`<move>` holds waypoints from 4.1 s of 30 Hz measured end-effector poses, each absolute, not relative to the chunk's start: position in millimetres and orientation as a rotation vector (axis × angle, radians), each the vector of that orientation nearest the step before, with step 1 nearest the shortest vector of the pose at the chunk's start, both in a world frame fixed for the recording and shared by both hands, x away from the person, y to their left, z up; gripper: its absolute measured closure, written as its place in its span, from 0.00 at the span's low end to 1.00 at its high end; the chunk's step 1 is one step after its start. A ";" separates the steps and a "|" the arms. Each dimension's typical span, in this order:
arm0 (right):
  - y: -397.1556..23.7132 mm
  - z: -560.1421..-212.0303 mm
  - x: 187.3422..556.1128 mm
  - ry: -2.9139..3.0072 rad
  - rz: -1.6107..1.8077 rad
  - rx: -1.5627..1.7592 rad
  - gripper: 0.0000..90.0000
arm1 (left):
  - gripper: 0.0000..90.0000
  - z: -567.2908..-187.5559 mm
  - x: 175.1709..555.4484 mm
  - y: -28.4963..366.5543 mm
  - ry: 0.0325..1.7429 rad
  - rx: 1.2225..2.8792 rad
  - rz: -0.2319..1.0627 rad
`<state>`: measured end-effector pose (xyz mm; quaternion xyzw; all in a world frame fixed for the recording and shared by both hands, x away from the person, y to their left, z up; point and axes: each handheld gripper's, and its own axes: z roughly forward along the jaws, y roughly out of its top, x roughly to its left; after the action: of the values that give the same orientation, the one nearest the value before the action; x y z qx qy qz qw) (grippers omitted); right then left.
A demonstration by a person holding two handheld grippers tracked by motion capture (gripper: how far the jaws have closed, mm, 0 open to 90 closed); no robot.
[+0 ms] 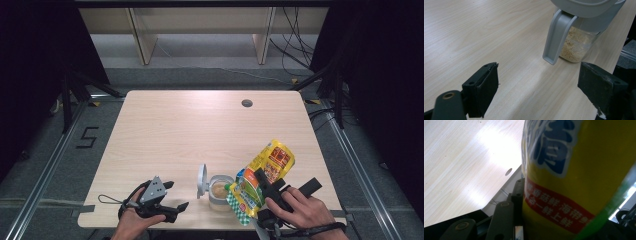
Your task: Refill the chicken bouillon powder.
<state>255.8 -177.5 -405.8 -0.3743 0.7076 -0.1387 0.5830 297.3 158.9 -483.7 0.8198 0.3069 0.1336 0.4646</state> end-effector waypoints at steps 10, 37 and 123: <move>-177.5 -404.6 255.9 1.640 -0.328 -0.881 0.72 | 0.18 -483.4 296.9 159.0 0.758 2.016 0.327; -179.0 -403.3 256.3 1.653 -0.318 -0.877 0.72 | 0.18 -482.8 297.9 159.8 0.738 2.024 0.342; -251.0 -428.0 299.0 2.067 0.675 -0.312 0.76 | 0.18 -483.4 297.1 159.7 0.749 2.024 0.327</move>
<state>299.0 -251.0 -428.0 -0.1265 0.8378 0.2738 0.4551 297.1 159.7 -483.4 0.8226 0.3044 0.1331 0.4614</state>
